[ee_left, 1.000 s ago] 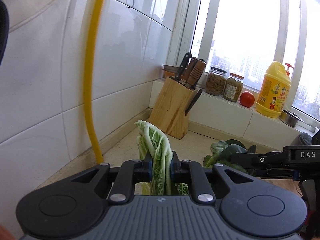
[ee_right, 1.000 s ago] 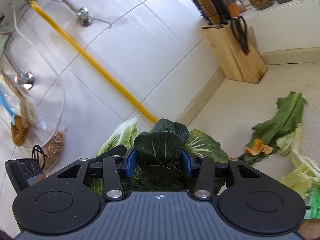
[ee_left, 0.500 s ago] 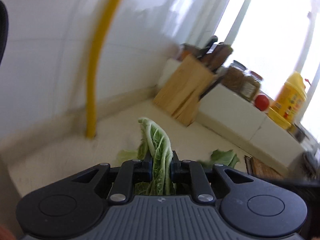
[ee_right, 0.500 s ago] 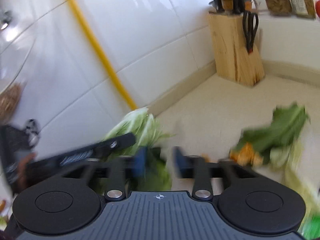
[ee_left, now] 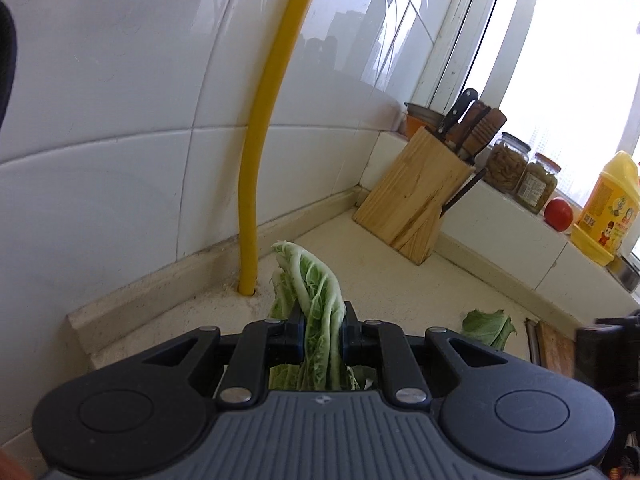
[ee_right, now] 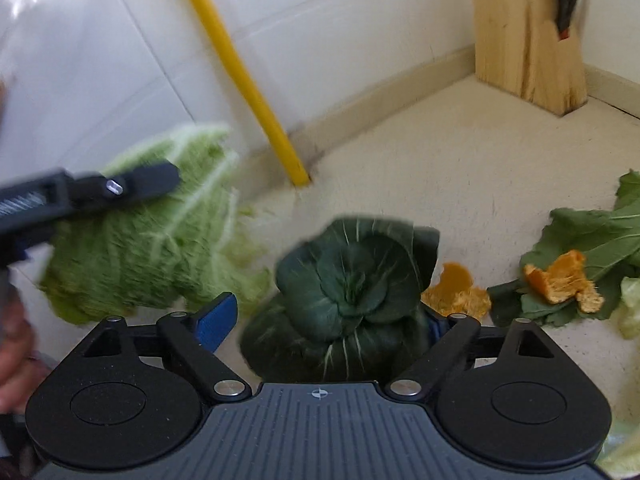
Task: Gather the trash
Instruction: 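Lift the napa cabbage leaf with the left gripper while the right gripper lifts the bok choy, then carry both greens over the trash bin and open both grippers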
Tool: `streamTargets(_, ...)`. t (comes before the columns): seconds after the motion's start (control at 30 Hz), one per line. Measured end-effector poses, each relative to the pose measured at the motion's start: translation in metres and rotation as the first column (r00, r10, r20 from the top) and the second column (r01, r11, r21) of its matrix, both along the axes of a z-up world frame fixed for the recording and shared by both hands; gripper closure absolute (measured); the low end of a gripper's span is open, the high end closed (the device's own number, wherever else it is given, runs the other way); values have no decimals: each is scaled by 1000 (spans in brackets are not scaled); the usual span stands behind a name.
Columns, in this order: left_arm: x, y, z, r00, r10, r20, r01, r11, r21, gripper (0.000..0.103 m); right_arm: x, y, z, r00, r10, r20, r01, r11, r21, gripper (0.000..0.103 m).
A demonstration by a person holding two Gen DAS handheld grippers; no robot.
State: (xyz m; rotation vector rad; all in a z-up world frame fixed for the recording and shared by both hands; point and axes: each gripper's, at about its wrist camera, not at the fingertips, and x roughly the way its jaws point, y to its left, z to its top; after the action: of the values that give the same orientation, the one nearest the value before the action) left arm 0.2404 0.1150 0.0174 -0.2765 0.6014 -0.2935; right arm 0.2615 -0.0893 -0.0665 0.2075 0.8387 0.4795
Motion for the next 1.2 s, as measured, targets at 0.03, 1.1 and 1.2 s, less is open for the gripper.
streamTargets(0.03,0,-1,-2,1000,1,-7,-1,1000,3,88,1,5,-3,1000,14,-1,-14,1000,-14,12)
streamTargets(1.1,-69,50,53,989,81,121,-85,996,31,88,-39,9,83,994,84,73,-104,937,335,46)
streamTargets(1.2,-87,67,55,985,117,128,-123,991,42,88,-42,32,85,988,137,73,-154,931,332,46)
